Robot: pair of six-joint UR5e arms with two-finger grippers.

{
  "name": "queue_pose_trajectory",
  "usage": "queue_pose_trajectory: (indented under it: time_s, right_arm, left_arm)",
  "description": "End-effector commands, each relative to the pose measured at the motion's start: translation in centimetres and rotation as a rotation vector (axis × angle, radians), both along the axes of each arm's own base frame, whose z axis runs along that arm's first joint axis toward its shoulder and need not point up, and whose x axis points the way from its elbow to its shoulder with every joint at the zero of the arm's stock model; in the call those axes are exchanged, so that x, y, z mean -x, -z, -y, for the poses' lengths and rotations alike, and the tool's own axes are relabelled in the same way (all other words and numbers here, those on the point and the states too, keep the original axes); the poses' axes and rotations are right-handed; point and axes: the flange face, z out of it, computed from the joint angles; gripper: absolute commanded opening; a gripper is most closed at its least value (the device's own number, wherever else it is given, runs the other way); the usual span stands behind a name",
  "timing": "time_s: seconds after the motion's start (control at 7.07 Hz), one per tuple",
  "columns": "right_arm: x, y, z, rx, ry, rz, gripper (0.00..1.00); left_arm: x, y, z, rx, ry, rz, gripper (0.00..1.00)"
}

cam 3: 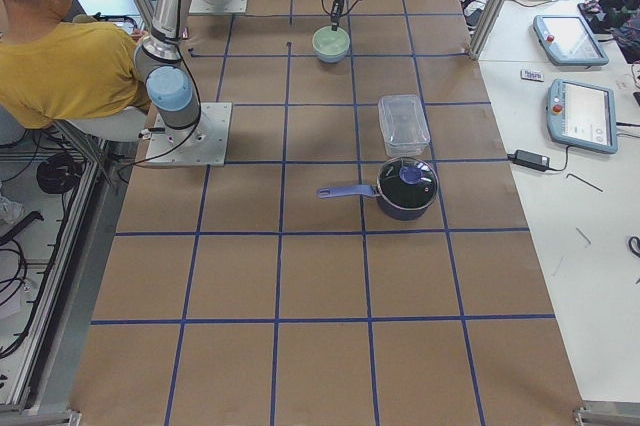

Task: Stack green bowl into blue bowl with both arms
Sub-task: 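Open the right gripper and lift it away from the stacked bowls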

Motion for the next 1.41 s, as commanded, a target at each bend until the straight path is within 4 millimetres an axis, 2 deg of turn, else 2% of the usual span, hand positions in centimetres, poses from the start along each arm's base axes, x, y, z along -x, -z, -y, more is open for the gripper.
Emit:
queue_pose_trajectory:
  time_s: [0.0, 0.14, 0.28, 0.42, 0.57, 0.71, 0.85, 0.99, 1.13, 1.27]
  right_arm:
    - [0.4, -1.6, 1.0, 0.019, -0.011, 0.017, 1.00]
    - [1.5, -5.1, 3.0, 0.060, -0.022, 0.036, 1.00]
    - [5.4, -8.6, 5.7, 0.090, -0.021, 0.062, 1.00]
    - [10.5, -11.4, 7.3, 0.090, -0.015, 0.064, 1.00]
    - [14.3, -13.5, 8.4, 0.099, -0.019, 0.071, 1.00]
    - [17.4, -14.4, 9.2, 0.084, 0.028, 0.100, 1.00]
    - [20.1, -15.8, 8.8, 0.055, 0.036, 0.100, 1.00]
    - [23.5, -17.2, 8.2, 0.021, -0.028, 0.106, 1.00]
    - [26.3, -19.4, 6.2, -0.002, -0.032, 0.108, 1.00]
    - [28.8, -20.7, 4.6, -0.007, 0.002, 0.108, 1.00]
  left_arm:
    - [0.1, -0.1, 0.1, 0.012, 0.000, -0.009, 1.00]
    - [0.1, 0.0, 0.2, 0.012, 0.000, -0.010, 1.00]
    - [0.1, -0.1, 0.2, 0.014, 0.000, -0.012, 1.00]
    - [0.1, 0.0, 0.1, 0.011, -0.001, -0.013, 1.00]
    - [0.1, 0.2, 0.1, 0.008, 0.000, -0.012, 1.00]
    - [0.1, 0.0, 0.1, 0.011, 0.000, -0.015, 1.00]
    - [0.1, 0.1, 0.1, 0.009, 0.000, -0.015, 1.00]
    - [0.1, 0.3, -0.1, 0.002, 0.000, -0.012, 1.00]
    - [0.1, 0.6, -0.2, -0.001, 0.000, -0.010, 1.00]
    - [0.2, 0.7, -0.3, -0.003, 0.002, -0.010, 1.00]
